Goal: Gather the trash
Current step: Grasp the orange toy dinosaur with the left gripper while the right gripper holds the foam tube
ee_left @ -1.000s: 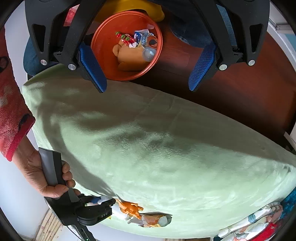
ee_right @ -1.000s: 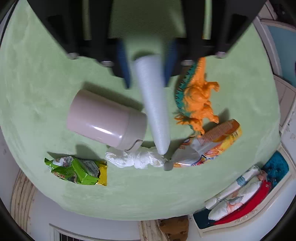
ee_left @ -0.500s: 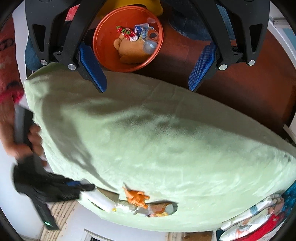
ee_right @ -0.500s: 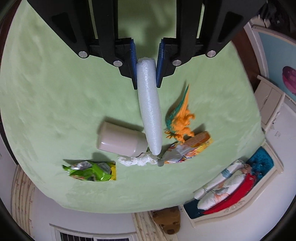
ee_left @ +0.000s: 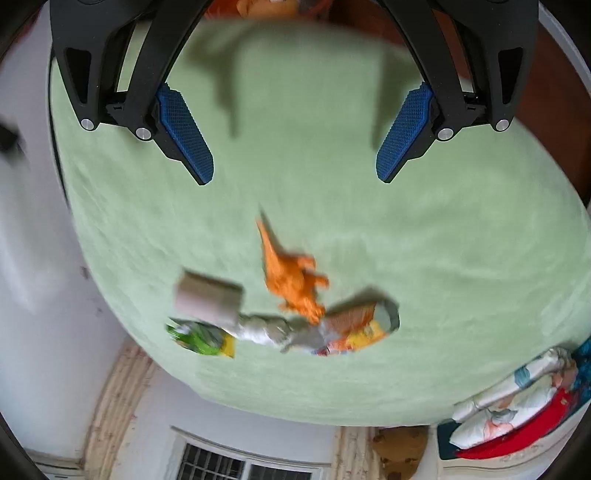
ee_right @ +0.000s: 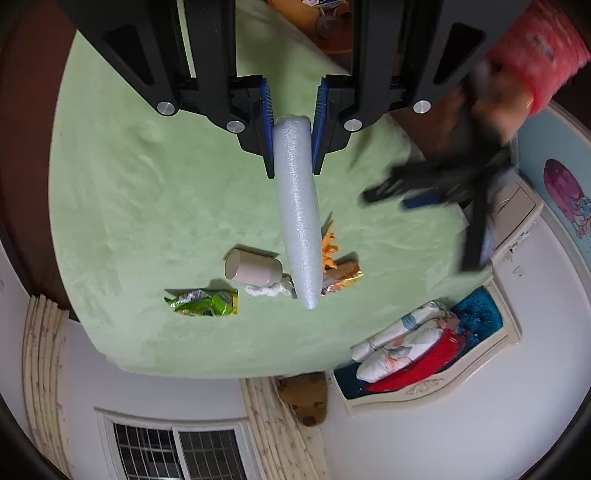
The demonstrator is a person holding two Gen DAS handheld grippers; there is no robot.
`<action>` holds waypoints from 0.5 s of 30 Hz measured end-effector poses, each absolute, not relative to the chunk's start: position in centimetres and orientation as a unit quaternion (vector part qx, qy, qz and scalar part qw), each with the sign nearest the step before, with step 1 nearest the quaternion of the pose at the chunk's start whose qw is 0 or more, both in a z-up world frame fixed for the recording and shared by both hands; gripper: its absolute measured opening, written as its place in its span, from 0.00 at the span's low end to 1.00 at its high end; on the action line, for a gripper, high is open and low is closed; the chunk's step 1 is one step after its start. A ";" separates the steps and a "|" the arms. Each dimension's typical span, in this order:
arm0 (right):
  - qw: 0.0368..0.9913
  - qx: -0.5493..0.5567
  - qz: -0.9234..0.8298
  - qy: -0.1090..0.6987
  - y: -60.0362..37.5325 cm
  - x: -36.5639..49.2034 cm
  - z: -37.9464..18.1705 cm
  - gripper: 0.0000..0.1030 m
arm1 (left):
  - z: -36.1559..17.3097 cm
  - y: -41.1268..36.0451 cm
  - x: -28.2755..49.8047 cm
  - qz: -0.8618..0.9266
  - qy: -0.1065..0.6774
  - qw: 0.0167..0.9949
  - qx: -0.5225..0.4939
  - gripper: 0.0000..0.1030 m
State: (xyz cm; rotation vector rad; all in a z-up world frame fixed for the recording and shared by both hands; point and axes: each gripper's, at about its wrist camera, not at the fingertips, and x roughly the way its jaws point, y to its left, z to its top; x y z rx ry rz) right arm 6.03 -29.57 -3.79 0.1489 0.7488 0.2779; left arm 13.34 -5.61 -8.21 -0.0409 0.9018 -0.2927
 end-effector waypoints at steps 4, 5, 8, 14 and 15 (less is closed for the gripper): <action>0.922 0.077 0.141 0.353 -30.2 4.5 -3.3 0.17 | -8.3 -7.3 18.3 -0.118 0.435 0.892 -0.018 0.85; 0.922 0.077 0.141 0.353 -30.3 4.4 -3.3 0.17 | -8.3 -7.6 19.1 -0.115 0.434 0.893 -0.016 0.85; 0.920 0.075 0.145 0.357 -30.5 4.0 -3.7 0.17 | -9.0 -8.9 22.0 -0.107 0.450 0.886 -0.011 0.85; 0.920 0.079 0.145 0.355 -30.9 3.7 -3.9 0.17 | -10.8 -9.8 25.3 -0.091 0.483 0.871 -0.008 0.72; 0.921 0.079 0.145 0.354 -30.9 3.6 -3.9 0.17 | -11.3 -10.0 25.5 -0.088 0.490 0.867 -0.001 0.59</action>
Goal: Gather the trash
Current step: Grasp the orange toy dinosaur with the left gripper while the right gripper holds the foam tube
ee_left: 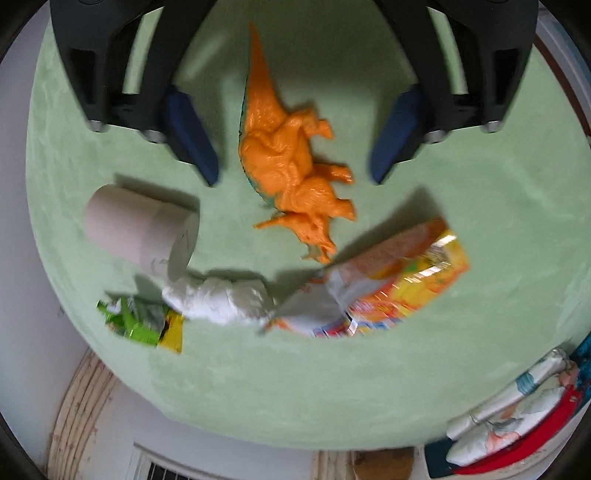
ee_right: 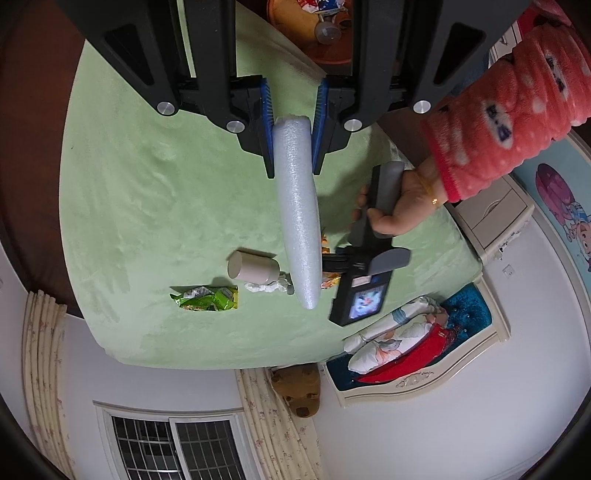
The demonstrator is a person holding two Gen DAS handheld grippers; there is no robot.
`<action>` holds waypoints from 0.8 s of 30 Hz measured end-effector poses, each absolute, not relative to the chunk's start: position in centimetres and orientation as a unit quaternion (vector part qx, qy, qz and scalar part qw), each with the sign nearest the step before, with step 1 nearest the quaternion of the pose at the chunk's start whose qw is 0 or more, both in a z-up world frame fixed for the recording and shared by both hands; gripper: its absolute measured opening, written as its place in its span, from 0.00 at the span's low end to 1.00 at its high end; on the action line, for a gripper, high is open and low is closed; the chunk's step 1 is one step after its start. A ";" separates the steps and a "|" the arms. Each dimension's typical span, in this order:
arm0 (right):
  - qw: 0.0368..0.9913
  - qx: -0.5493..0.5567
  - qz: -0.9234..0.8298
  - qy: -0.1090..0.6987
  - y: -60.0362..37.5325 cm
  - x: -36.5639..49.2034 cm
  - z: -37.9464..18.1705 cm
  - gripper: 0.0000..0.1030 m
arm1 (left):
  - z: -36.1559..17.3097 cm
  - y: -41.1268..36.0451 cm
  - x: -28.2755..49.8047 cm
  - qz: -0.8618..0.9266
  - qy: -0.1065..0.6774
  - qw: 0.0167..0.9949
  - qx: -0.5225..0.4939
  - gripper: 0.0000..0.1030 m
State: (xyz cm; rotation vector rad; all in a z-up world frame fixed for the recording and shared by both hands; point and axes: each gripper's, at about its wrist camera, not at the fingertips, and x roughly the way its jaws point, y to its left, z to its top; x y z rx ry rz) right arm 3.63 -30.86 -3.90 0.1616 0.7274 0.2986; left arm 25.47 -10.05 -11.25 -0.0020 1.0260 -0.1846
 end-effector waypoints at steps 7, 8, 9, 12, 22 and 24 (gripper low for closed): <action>0.919 0.079 0.149 0.355 -30.4 3.4 -4.3 0.17 | -11.4 -10.1 24.2 -0.079 0.482 0.872 0.031 0.59; 0.920 0.078 0.148 0.355 -30.3 3.4 -4.3 0.17 | -11.2 -9.9 24.0 -0.079 0.480 0.873 0.033 0.59; 0.920 0.078 0.148 0.356 -30.3 3.4 -4.4 0.17 | -11.0 -9.7 23.8 -0.078 0.478 0.874 0.035 0.59; 0.919 0.080 0.148 0.356 -30.1 3.4 -4.4 0.17 | -10.0 -8.9 22.8 -0.085 0.469 0.879 0.030 0.59; 0.919 0.074 0.158 0.354 -29.0 3.0 -4.4 0.17 | -5.2 -5.7 16.8 -0.132 0.424 0.895 0.046 0.59; 0.919 0.073 0.161 0.354 -28.7 2.8 -4.3 0.17 | -4.1 -4.8 14.3 -0.149 0.409 0.899 0.056 0.59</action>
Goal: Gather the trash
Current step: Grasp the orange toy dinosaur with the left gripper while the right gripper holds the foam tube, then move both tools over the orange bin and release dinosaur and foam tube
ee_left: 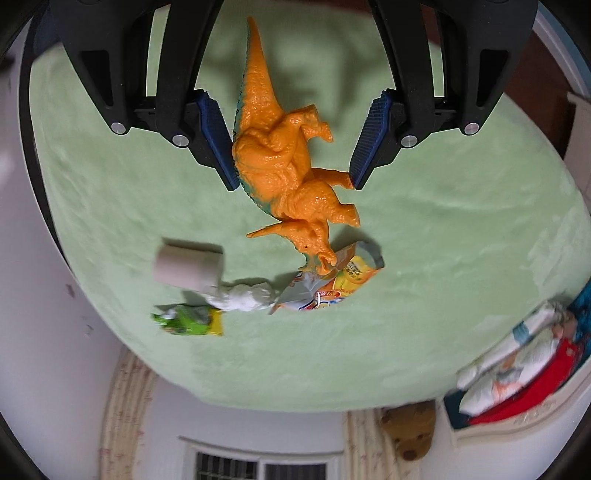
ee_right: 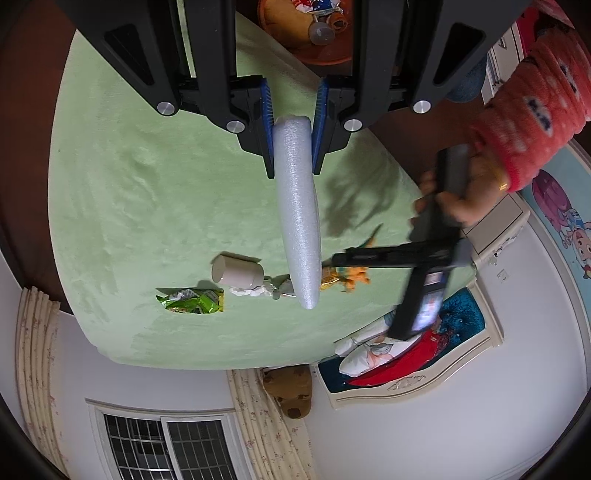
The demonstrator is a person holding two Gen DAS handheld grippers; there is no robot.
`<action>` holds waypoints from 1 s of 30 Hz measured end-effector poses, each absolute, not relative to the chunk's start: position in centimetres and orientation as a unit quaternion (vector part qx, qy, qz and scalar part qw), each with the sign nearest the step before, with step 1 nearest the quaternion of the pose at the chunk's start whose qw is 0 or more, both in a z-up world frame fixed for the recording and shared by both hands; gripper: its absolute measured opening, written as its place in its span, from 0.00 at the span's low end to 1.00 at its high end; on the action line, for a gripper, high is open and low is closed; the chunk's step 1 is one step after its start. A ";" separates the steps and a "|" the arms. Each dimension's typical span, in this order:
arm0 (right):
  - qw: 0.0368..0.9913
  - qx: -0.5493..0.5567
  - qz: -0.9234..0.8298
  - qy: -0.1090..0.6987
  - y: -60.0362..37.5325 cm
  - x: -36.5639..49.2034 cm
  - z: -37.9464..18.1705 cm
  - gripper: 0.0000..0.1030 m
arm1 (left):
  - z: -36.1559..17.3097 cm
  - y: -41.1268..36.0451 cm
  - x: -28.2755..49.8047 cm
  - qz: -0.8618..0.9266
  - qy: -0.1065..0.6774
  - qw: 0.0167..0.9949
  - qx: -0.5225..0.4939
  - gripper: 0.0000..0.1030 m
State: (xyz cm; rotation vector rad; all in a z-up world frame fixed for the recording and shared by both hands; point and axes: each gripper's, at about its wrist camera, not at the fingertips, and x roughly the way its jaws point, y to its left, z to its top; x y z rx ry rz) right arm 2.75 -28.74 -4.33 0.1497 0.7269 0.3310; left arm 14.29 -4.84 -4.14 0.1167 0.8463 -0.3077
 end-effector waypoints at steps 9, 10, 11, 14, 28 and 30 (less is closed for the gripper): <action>0.918 0.046 0.177 0.352 -27.3 0.1 -3.4 0.17 | -2.6 -1.8 4.2 -0.211 0.379 0.898 0.070 0.59; 0.917 0.042 0.180 0.354 -27.1 -0.2 -3.5 0.17 | -2.8 -1.6 2.9 -0.220 0.380 0.896 0.069 0.59; 0.915 0.038 0.182 0.357 -26.8 -0.6 -3.5 0.17 | -3.0 -1.3 1.8 -0.226 0.381 0.894 0.069 0.59; 0.909 0.022 0.193 0.370 -25.8 -1.9 -4.1 0.17 | -4.0 -0.8 -0.7 -0.240 0.392 0.886 0.067 0.59; 0.825 -0.004 0.231 0.516 -22.5 -6.1 -15.6 0.17 | -16.1 -1.4 -6.6 -0.248 0.534 0.805 0.066 0.59; 0.805 -0.006 0.233 0.546 -22.0 -6.5 -18.3 0.17 | -18.2 -1.7 -6.9 -0.245 0.558 0.790 0.070 0.59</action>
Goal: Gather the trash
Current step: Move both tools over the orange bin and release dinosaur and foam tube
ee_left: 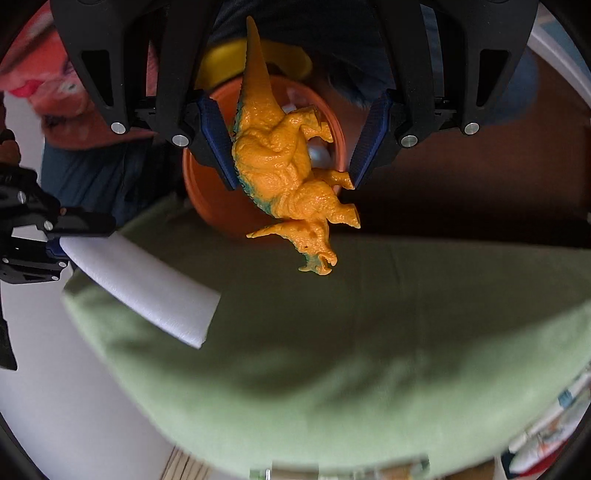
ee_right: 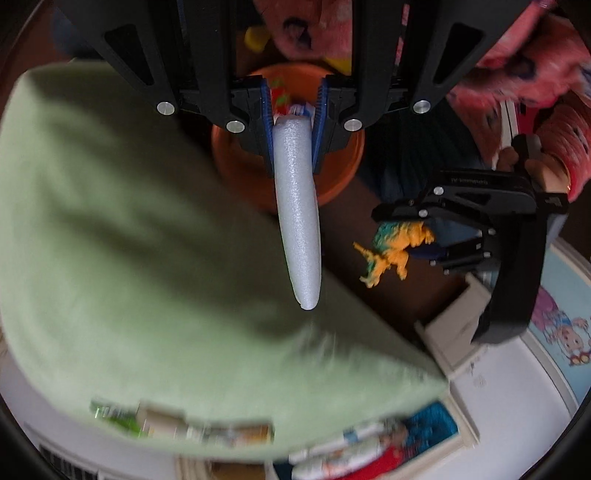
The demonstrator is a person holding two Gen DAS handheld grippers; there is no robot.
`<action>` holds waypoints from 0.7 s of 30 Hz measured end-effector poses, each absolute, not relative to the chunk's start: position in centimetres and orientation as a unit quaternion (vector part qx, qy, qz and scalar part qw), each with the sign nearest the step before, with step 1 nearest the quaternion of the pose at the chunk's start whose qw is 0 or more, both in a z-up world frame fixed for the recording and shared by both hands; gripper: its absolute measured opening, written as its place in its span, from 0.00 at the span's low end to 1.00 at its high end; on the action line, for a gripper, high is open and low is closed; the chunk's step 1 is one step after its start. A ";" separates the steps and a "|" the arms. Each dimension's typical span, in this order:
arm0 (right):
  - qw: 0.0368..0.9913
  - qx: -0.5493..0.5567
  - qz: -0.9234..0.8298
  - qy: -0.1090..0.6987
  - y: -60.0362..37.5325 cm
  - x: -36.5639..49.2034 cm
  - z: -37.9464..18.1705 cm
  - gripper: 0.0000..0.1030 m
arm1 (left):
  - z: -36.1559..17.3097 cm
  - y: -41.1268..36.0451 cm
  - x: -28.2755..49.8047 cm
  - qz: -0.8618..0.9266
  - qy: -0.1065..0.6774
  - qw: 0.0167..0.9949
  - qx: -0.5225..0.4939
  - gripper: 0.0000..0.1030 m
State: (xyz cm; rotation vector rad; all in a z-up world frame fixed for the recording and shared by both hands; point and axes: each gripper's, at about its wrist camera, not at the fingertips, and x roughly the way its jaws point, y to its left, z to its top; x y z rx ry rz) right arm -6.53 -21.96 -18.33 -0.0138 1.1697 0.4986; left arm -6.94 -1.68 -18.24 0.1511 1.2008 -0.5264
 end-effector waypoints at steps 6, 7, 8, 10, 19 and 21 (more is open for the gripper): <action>0.748 0.002 0.221 0.626 -21.8 -6.0 -25.1 0.20 | -25.9 -2.9 -6.6 -0.219 0.651 0.723 0.068 0.59; 0.741 0.002 0.217 0.635 -21.9 -5.9 -26.1 0.24 | -27.1 -3.3 -6.6 -0.222 0.665 0.709 0.070 0.59; 0.737 0.002 0.213 0.642 -22.0 -5.7 -26.7 0.39 | -28.1 -3.6 -6.6 -0.218 0.675 0.701 0.077 0.59; 0.735 0.003 0.200 0.648 -22.4 -5.6 -27.6 0.64 | -29.1 -3.9 -6.7 -0.206 0.683 0.694 0.097 0.63; 0.740 0.022 0.188 0.645 -23.9 -4.8 -28.0 0.64 | -28.7 -3.3 -6.8 -0.201 0.679 0.700 0.096 0.76; 0.742 0.024 0.188 0.643 -24.3 -5.1 -27.6 0.64 | -28.7 -3.0 -7.1 -0.202 0.679 0.699 0.096 0.76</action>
